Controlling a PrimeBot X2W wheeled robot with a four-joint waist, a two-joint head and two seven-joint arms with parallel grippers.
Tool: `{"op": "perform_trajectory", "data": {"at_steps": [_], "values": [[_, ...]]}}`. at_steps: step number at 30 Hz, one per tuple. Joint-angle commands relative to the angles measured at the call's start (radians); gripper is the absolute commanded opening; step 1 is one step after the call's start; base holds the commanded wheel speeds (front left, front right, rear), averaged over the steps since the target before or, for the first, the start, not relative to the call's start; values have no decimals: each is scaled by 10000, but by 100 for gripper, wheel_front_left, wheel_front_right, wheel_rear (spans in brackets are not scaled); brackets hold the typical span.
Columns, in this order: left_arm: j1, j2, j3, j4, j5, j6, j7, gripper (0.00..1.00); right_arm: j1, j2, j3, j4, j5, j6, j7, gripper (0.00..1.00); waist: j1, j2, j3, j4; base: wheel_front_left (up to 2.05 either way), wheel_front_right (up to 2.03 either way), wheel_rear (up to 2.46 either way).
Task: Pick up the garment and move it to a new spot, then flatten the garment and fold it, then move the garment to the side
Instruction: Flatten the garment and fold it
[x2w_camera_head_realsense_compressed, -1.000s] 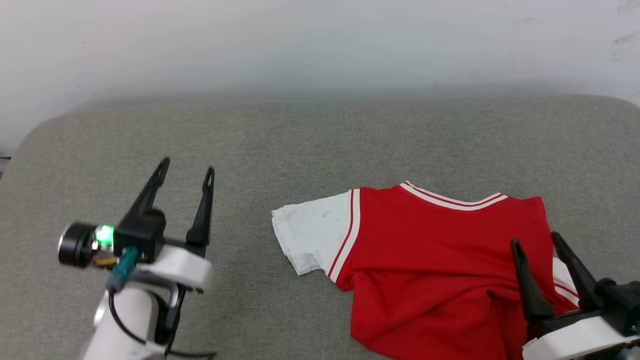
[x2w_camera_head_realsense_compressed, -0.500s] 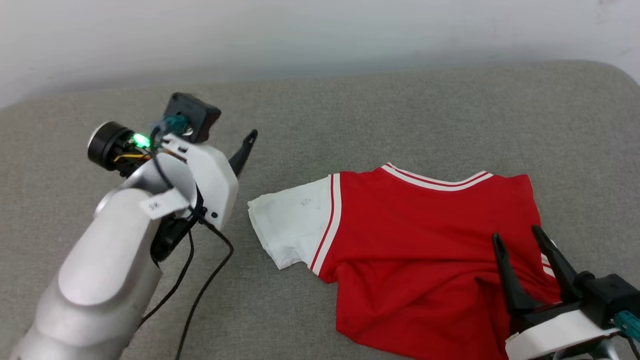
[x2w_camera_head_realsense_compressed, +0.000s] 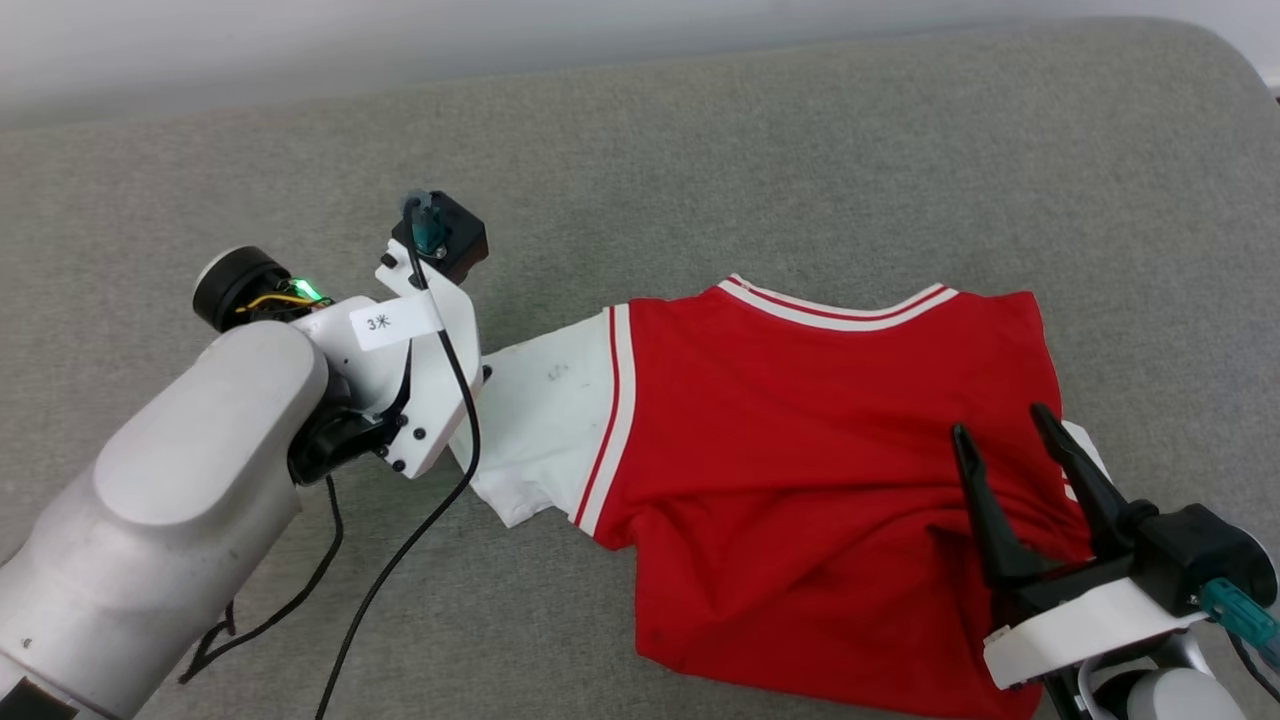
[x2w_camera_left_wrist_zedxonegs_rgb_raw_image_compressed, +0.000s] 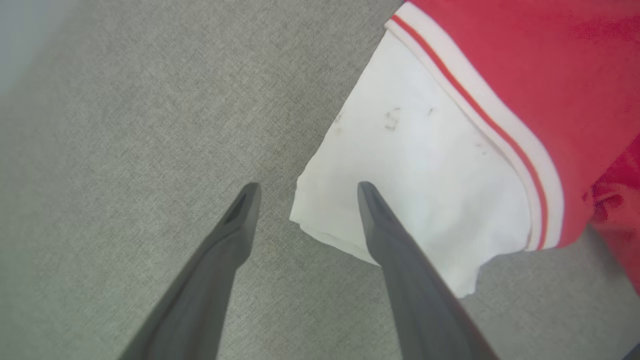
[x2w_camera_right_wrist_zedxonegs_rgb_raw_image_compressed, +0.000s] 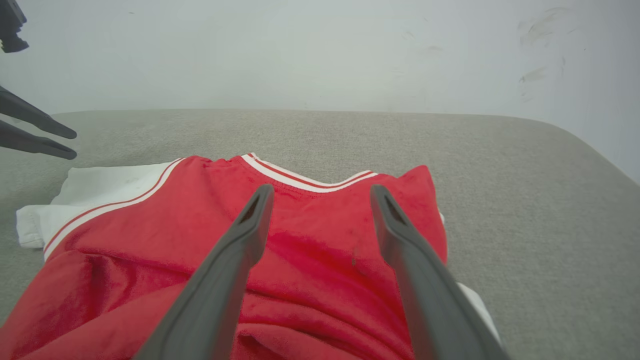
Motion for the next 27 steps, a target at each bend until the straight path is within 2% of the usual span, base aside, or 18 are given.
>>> {"op": "perform_trajectory", "data": {"at_steps": [1, 12, 13, 14, 15, 22, 27], "values": [[-218, 114, -316, 168, -133, 2, 71, 100, -213, 38, 58, 60, -50, -7, -72, 100, -1, 0, 248, -194, 0, 0, 0], [-156, 667, -2860, 1150, -1117, -8, 272, 100, -519, 86, 183, 390, -93, -7, -261, 100, -1, 0, 582, -406, 0, 0, 0], [-124, 681, -3043, 1179, -1183, -11, 254, 83, -515, 83, 165, 412, -101, -7, -273, 100, -1, 0, 575, -388, 0, 0, 0], [-140, 706, -3223, 1183, -1175, -22, 109, 18, -518, 82, 144, 427, -109, -7, -281, 100, -1, 0, 566, -363, 0, 0, 0], [-176, 716, -3329, 1220, -1196, -22, -88, 0, -529, 82, 143, 439, -118, -7, -283, 100, -1, 0, 545, -334, 0, 0, 0], [-762, 618, -3613, 1174, -1369, 2, -1608, 0, -353, 25, 139, 517, -144, -7, -273, 100, -1, 0, 6, 4, 0, 0, 0], [-921, 838, -3382, 803, -1463, 2, -2619, 0, 54, 52, 1, 599, -110, -9, -211, 100, -1, 0, -623, 352, 0, 0, 0]]}}
